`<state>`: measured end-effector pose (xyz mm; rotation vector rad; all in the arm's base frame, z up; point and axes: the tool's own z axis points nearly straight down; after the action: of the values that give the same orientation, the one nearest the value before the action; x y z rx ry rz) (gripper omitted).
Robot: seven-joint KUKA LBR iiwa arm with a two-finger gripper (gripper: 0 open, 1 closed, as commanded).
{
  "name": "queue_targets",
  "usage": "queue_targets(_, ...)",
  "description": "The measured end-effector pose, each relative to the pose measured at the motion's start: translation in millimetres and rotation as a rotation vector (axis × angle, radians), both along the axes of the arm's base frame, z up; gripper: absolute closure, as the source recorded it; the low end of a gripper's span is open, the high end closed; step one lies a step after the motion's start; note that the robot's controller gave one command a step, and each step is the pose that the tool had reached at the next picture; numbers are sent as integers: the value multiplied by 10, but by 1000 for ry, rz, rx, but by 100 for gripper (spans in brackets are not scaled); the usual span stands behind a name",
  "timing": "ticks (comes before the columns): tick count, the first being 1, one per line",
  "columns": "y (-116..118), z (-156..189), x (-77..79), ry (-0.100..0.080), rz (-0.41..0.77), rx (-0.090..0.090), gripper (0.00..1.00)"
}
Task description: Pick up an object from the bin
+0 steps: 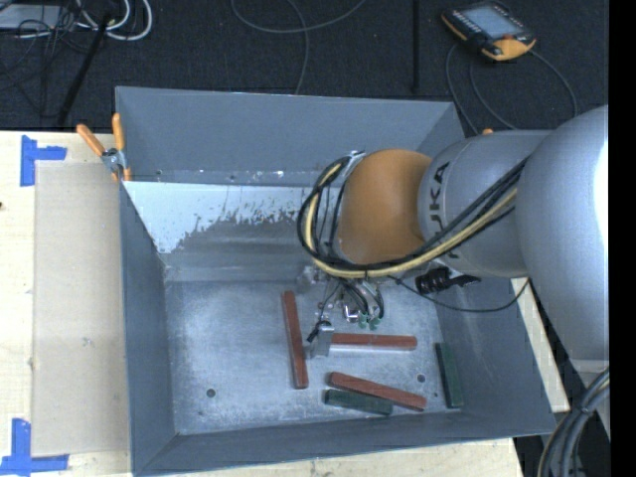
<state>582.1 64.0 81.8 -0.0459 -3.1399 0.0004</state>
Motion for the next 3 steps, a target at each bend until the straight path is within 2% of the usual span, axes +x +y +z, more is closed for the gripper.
queue_targets(1,353,-98,-273,-5,234,0,100)
queue_targets(2,368,-121,-298,-1,232,1,0)
queue_targets(3,367,-122,-298,-1,232,1,0)
